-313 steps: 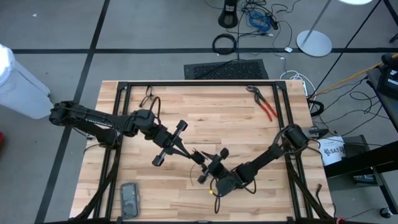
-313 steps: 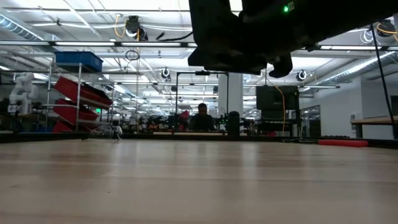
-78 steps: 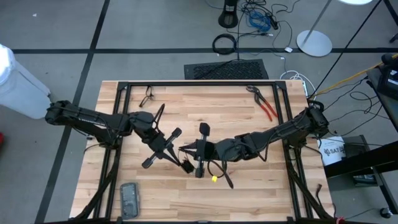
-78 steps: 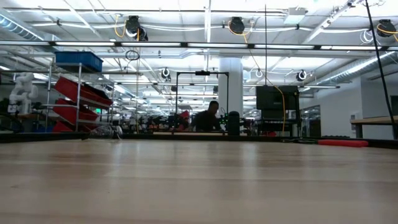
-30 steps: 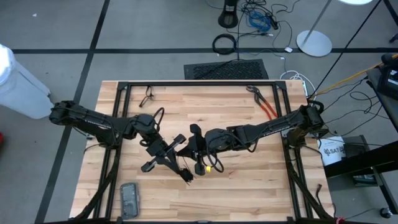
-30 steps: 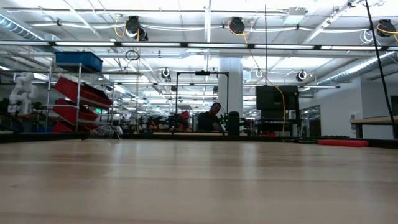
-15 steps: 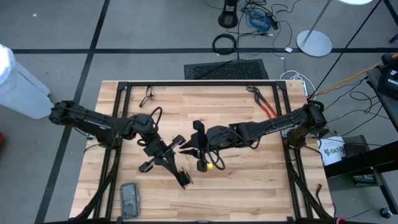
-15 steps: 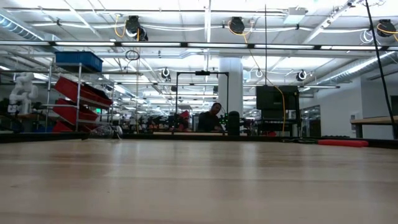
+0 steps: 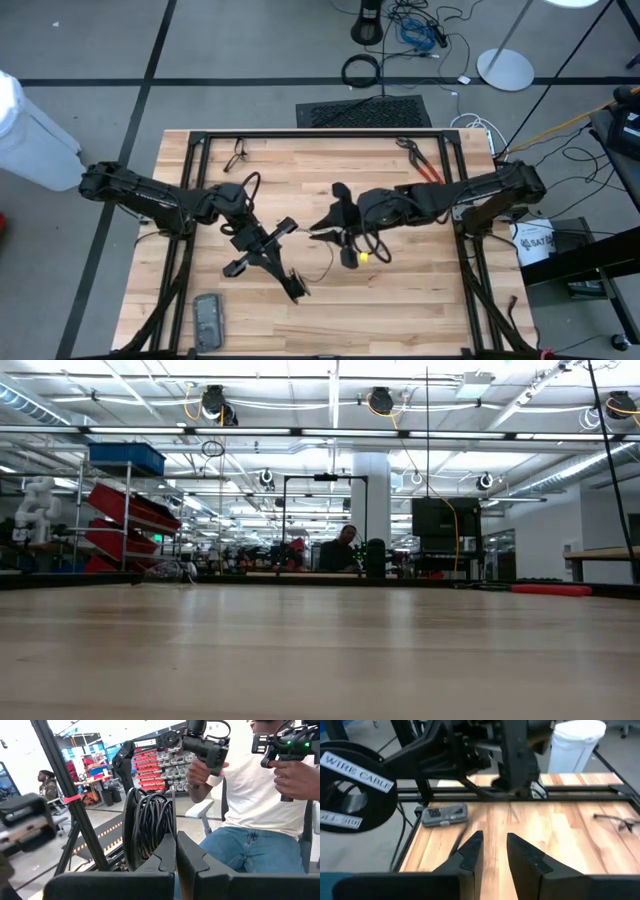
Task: Coil cords
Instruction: Coil the black wire onto the spool
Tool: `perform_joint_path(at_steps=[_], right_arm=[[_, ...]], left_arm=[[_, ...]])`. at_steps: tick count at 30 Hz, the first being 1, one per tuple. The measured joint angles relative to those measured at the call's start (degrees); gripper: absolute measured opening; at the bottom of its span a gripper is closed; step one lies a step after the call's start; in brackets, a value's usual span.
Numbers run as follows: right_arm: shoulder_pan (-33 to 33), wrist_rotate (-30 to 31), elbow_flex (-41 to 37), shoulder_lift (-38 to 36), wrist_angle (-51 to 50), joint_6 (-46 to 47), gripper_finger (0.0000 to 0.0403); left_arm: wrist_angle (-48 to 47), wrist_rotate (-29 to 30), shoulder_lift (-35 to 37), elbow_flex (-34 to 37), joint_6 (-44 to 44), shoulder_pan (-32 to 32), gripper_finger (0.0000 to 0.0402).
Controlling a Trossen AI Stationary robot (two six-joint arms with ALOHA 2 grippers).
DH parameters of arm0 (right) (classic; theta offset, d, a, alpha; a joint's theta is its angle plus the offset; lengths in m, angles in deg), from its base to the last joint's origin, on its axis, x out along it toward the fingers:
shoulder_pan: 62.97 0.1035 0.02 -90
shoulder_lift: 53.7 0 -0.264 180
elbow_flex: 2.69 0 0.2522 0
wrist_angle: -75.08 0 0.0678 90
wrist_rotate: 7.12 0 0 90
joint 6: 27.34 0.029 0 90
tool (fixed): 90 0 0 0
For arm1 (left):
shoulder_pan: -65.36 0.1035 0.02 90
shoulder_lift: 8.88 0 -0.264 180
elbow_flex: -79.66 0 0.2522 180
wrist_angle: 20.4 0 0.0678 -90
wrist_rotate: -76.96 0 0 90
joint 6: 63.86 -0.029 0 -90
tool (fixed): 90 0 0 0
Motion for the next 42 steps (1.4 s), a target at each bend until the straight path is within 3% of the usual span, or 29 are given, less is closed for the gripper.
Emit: perform_joint_path(at_steps=[8,18,21,32,37,42], right_arm=[[1.07,-0.08,0.00,-3.09,-3.30,1.48,0.0007],[5.04,0.84,0.02,-3.24,-13.19,2.64,0.0001],[8.72,5.69,-0.03,-2.36,-13.31,4.50,0.0002],[21.24,24.94,-14.62,-0.60,2.67,15.17,0.0042],[21.66,30.04,-22.12,-0.57,11.74,18.29,0.0064],[20.08,31.65,-30.02,-0.22,31.15,15.09,0.0096]], left_arm=[[0.18,0.27,0.00,0.02,0.05,0.02,0.0002],[-0.50,0.83,0.00,0.04,0.30,0.02,0.0002],[-1.42,1.37,0.00,0.11,0.34,0.17,0.0002],[-2.06,3.42,0.00,0.11,1.80,1.27,0.0002],[-2.32,6.04,0.00,0.11,1.82,1.27,0.0002],[-2.32,7.60,0.00,0.11,2.94,1.27,0.0002]])
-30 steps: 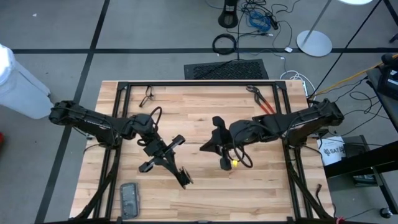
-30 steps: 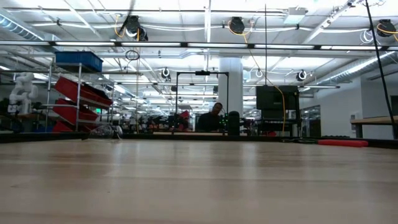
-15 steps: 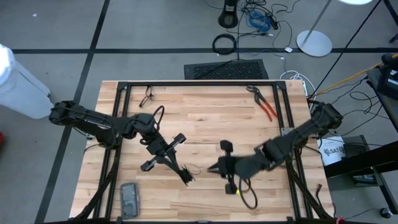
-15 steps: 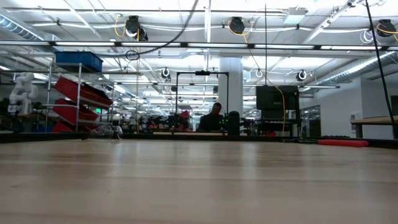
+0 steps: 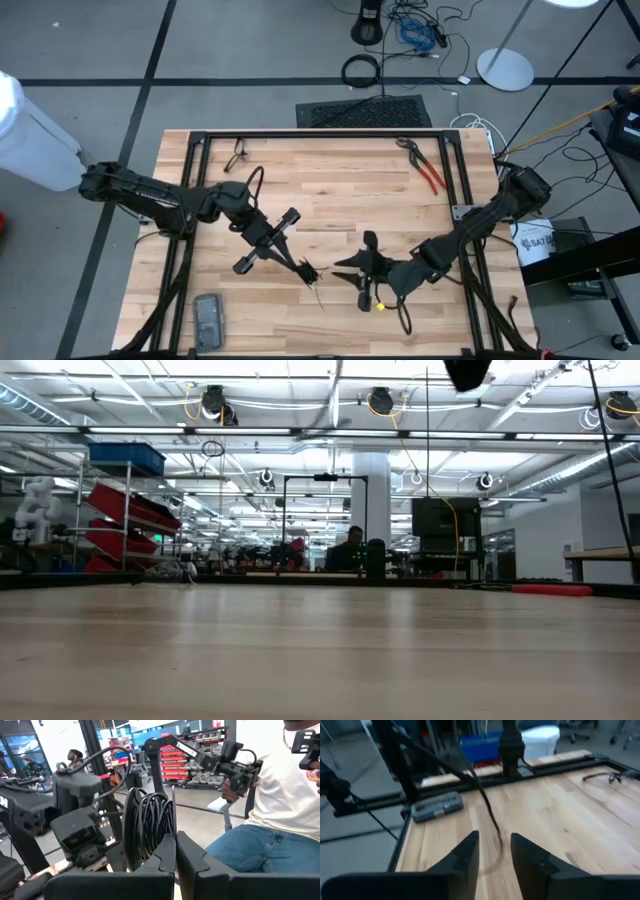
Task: Coil cords
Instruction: Coil the black wire onto the spool
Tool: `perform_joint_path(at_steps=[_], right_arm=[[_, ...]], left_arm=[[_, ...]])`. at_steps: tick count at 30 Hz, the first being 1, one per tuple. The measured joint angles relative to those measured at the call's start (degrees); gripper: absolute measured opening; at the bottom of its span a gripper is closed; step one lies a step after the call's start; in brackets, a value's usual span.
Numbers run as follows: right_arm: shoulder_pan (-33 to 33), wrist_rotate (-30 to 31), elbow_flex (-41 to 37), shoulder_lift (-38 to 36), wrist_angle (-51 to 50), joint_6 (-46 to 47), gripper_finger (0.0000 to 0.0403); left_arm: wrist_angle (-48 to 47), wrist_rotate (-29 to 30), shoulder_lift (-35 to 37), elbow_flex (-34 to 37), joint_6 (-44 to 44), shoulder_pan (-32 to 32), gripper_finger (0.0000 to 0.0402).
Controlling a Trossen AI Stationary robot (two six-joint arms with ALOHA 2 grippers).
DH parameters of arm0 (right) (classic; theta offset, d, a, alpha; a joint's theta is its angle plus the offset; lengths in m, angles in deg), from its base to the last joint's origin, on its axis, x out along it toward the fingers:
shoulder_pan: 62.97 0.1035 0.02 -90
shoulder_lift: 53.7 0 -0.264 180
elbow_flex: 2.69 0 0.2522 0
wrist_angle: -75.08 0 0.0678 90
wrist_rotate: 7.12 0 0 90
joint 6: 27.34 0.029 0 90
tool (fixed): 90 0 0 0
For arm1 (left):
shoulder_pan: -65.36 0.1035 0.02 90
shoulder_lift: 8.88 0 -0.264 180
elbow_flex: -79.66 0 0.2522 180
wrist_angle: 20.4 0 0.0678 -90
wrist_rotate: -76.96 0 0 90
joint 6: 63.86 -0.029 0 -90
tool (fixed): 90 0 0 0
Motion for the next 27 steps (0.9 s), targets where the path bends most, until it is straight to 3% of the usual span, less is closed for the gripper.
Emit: perform_joint_path(at_steps=[4,10,15,22,27], right_arm=[[-0.24,-0.11,-3.38,2.65,12.24,-3.38,0.0124],[-0.50,-0.35,-2.65,6.62,18.68,-8.98,0.0158],[-1.82,-0.28,-1.34,8.17,20.55,-12.25,0.0162],[-2.78,-0.44,-1.32,8.16,20.24,-12.19,0.0123],[-2.84,-0.45,-1.30,8.15,20.20,-12.20,0.0055]], left_arm=[[-0.09,0.02,0.00,0.00,0.35,0.02,0.0002],[-0.88,0.02,0.00,0.00,0.37,0.99,0.0002],[-2.21,0.04,0.00,0.00,0.41,1.87,0.0002],[-2.12,0.02,0.00,0.00,0.53,1.86,0.0002],[-2.57,0.02,0.00,0.00,0.55,1.84,0.0002]])
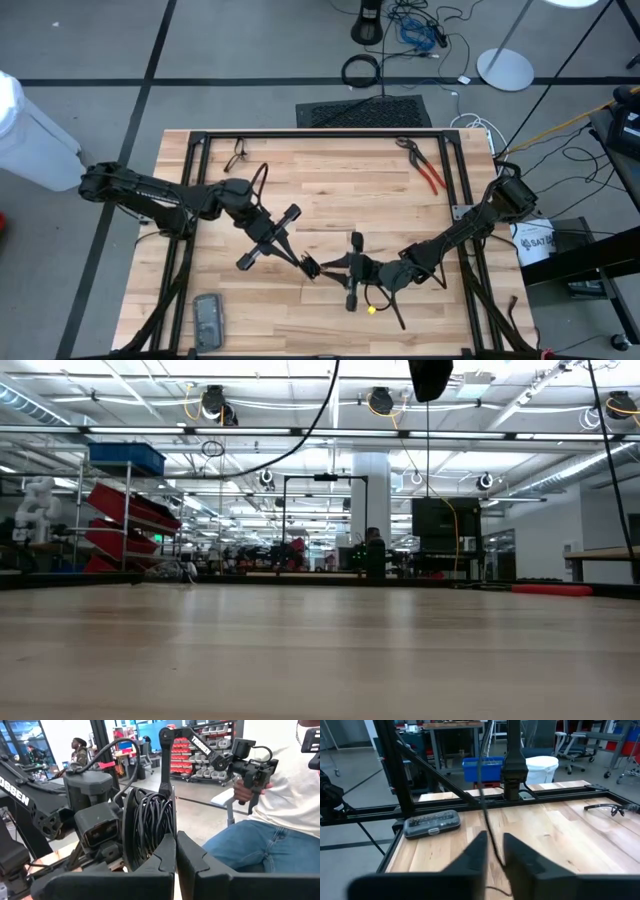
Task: Coil cords
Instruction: Coil the black wire onto the spool
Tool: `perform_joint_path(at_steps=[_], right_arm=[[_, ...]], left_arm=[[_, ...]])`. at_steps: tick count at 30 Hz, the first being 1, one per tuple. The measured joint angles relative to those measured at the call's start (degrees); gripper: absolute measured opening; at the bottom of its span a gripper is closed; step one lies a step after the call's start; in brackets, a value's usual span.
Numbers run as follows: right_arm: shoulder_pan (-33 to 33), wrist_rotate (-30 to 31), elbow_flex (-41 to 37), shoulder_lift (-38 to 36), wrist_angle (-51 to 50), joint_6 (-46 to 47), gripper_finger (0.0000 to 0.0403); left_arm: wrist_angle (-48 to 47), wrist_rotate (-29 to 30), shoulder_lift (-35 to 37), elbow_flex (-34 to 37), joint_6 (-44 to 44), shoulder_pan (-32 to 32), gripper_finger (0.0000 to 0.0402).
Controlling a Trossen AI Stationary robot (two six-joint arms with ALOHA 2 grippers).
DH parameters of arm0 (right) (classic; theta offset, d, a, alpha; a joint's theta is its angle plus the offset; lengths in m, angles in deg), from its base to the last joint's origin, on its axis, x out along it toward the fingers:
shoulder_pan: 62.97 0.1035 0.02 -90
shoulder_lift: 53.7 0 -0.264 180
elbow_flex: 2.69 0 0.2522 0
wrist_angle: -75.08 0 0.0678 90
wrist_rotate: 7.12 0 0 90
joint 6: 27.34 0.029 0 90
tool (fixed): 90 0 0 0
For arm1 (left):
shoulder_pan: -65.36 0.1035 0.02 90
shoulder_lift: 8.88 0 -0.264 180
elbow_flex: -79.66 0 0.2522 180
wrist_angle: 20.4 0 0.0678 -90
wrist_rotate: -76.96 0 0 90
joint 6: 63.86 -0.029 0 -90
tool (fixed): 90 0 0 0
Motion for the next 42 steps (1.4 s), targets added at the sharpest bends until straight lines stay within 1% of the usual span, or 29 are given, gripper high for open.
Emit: perform_joint_path(at_steps=[2,4,12,15,20,24,28,32,35,38,42], right_arm=[[0.24,0.01,0.02,0.00,-0.39,-0.01,0.0020],[0.72,0.05,0.02,-0.13,-1.02,-0.03,0.0007],[3.02,0.56,0.06,-0.83,-1.07,0.08,0.0001],[3.71,0.62,0.06,-2.09,-1.07,0.03,0.0001],[4.57,0.67,0.44,-5.12,-3.12,-1.17,0.0001],[4.61,0.68,3.48,-6.77,-11.65,-1.59,0.0000],[4.52,0.84,10.48,-6.82,-25.18,-2.45,0.0000],[4.58,4.62,17.93,-6.84,-38.78,-2.59,0.0000],[4.87,6.17,23.41,-6.84,-47.82,-1.78,0.0000],[4.92,6.28,26.71,-6.84,-53.84,-1.23,0.0000],[4.65,6.37,29.13,-6.82,-56.56,-3.44,0.0000]], left_arm=[[-0.66,0.00,0.00,0.00,-0.01,0.00,0.0002],[-1.01,0.00,0.00,0.00,-0.03,0.00,0.0002],[-3.70,0.68,0.00,0.00,-0.17,0.88,0.0002],[-5.33,2.59,0.00,0.00,-0.16,1.33,0.0002],[-6.99,3.27,0.00,0.00,-0.08,1.86,0.0002],[-7.26,4.18,0.00,0.00,0.32,1.88,0.0002],[-8.52,4.70,0.00,0.00,1.24,1.88,0.0002],[-9.84,5.59,0.00,0.00,1.28,1.88,0.0002],[-9.68,5.79,0.00,-0.01,1.26,1.91,0.0002],[-9.57,5.84,0.00,-0.09,1.26,1.92,0.0002],[-9.64,5.86,0.00,-0.09,1.65,1.87,0.0002]])
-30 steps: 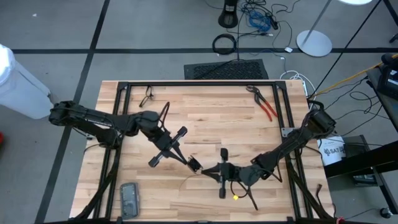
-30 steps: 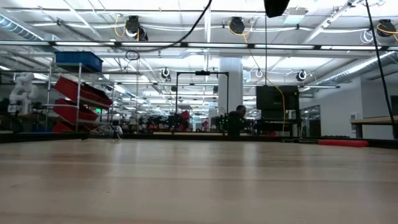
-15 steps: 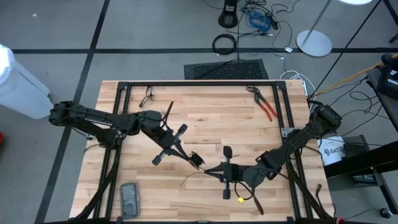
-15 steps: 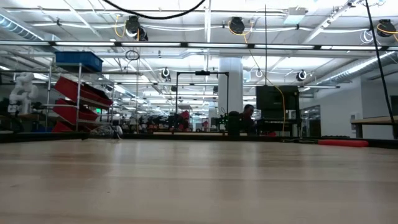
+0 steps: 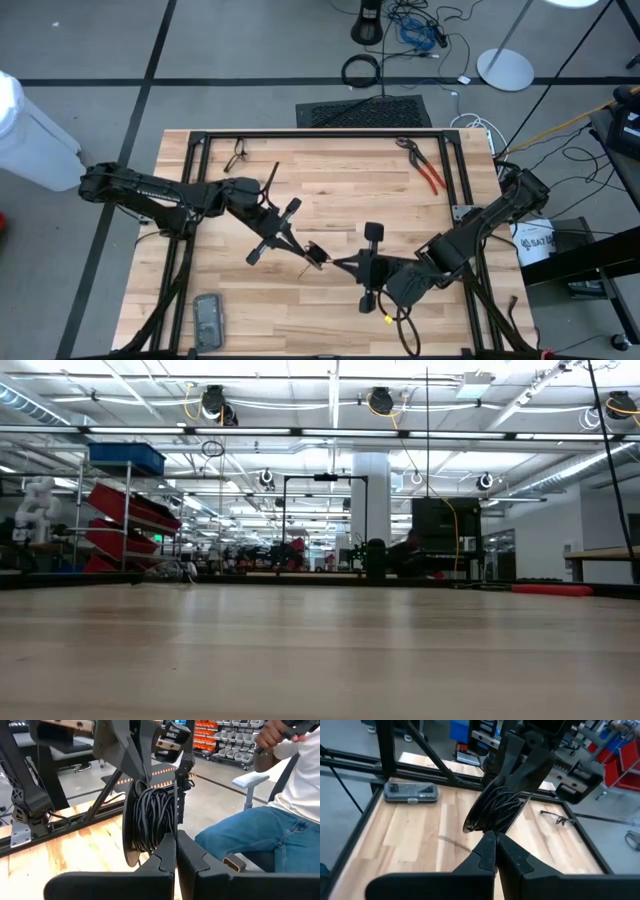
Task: Coil cords
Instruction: Coil the black wire onto the spool
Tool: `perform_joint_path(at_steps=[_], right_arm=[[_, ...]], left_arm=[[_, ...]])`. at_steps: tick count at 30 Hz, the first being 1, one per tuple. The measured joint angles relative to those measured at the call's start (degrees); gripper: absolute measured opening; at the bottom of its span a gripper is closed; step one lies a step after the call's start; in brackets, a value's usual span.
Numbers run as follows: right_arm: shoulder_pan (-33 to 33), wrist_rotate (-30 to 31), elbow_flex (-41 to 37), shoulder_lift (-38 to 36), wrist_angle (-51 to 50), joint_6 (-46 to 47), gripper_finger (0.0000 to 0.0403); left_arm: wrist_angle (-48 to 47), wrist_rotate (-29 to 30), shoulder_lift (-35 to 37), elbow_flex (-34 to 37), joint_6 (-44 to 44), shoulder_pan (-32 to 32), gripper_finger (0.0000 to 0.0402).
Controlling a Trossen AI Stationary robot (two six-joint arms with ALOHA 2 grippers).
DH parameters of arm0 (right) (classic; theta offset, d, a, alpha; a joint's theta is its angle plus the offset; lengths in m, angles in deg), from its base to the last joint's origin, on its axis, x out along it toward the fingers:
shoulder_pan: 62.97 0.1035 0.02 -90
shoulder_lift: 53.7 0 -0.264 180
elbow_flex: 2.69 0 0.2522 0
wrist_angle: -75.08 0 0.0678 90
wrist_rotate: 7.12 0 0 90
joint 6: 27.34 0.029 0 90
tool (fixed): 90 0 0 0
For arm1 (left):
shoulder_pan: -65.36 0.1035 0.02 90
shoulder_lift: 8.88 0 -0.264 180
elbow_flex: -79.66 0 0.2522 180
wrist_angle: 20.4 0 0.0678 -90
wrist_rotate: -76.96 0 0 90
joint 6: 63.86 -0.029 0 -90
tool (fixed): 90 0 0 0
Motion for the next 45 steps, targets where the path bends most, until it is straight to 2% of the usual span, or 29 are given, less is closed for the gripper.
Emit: perform_joint_path(at_steps=[21,25,28,32,38,45], right_arm=[[-3.54,-0.78,1.08,0.02,-0.19,-13.80,0.0000],[-4.35,-6.68,1.08,0.02,-0.02,-14.52,0.0000],[-4.78,-9.84,1.08,0.04,-0.08,-12.24,0.0000],[-4.89,-10.20,1.10,0.07,-1.94,-8.45,0.0006],[-4.47,-10.48,0.97,0.32,-11.27,3.54,0.0030],[-1.11,-9.22,-6.71,0.48,-12.02,15.46,0.0052]], left_arm=[[-4.17,0.04,0.02,0.00,1.14,0.05,0.0002],[-4.59,-0.08,0.02,0.03,1.14,0.00,0.0002],[-4.66,-0.13,0.02,0.09,1.12,0.00,0.0002],[-4.62,-0.13,0.00,0.11,0.95,0.00,0.0002],[-4.53,-0.13,-0.02,0.11,0.71,0.06,0.0002],[-4.50,-0.13,-0.02,0.11,0.97,0.70,0.0002]])
